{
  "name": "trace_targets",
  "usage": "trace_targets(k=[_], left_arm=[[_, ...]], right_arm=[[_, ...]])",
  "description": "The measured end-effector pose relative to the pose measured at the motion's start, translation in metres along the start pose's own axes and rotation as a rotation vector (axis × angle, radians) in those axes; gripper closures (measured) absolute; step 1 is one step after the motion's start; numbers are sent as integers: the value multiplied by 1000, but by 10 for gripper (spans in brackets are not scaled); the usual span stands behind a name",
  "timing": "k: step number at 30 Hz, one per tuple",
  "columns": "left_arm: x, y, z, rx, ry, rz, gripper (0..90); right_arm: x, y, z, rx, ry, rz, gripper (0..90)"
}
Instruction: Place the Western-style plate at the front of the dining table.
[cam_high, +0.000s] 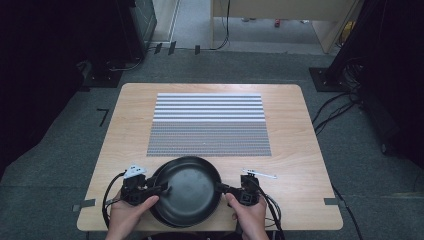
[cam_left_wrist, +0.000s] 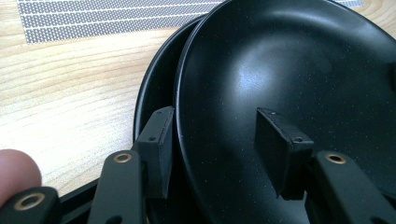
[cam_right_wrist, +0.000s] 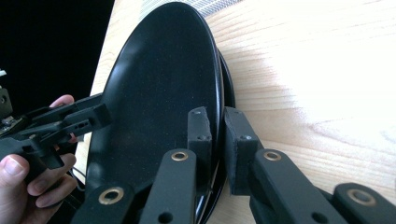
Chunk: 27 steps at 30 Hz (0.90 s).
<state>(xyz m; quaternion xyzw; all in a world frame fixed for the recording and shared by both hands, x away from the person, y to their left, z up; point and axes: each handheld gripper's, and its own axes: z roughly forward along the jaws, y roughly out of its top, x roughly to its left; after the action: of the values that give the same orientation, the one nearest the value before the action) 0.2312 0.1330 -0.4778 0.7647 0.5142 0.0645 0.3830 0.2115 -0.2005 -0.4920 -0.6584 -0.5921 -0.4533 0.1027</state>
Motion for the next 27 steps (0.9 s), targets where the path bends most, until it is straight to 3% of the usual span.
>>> trace_targets(k=[13, 19, 23, 27], left_arm=[[-1, -1, 3, -2, -10, 13, 447], [-2, -1, 4, -3, -12, 12, 442], [1, -2, 4, -9, -41, -27, 448], [8, -3, 5, -30, -99, -114, 448]], right_arm=[[-2, 7, 0, -16, 8, 3, 841], [-1, 8, 0, -38, -7, -34, 843], [-2, 8, 0, -49, -9, -42, 843], [-4, 8, 1, -69, 7, -43, 842]])
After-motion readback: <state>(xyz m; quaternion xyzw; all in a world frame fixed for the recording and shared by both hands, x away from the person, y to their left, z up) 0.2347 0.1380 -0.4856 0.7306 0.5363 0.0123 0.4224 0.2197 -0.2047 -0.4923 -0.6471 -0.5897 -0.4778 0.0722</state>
